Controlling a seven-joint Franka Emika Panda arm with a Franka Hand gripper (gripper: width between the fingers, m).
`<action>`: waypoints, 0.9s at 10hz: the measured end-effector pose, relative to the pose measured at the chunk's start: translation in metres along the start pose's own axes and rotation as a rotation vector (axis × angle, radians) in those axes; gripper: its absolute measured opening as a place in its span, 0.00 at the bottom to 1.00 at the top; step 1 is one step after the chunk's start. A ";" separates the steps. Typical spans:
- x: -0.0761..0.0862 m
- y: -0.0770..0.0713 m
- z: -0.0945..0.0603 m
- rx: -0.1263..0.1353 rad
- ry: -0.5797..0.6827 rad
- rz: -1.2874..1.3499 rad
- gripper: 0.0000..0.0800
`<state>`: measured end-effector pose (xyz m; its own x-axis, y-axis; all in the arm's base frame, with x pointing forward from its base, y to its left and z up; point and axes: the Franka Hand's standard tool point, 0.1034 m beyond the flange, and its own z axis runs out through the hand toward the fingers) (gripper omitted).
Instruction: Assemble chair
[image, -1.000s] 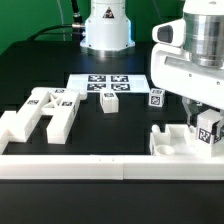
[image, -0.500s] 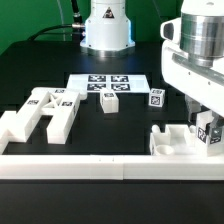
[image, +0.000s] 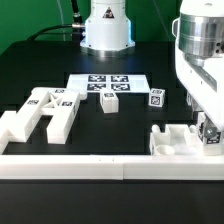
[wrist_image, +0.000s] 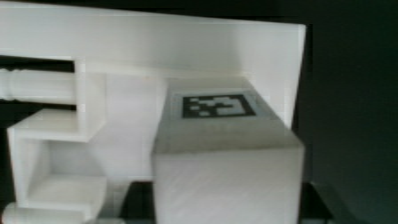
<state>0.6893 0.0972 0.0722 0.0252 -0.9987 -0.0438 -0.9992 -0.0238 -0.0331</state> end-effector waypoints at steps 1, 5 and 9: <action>-0.001 0.001 0.000 -0.004 -0.003 0.104 0.36; -0.002 0.000 -0.001 -0.003 -0.004 0.039 0.65; -0.008 -0.002 -0.002 0.016 -0.004 -0.319 0.81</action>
Offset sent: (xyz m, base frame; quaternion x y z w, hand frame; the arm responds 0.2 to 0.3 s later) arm 0.0000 0.0000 0.0000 0.0000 0.0000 -0.0650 0.9979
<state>0.6912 0.1054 0.0749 0.3372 -0.9409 -0.0326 -0.9403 -0.3349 -0.0615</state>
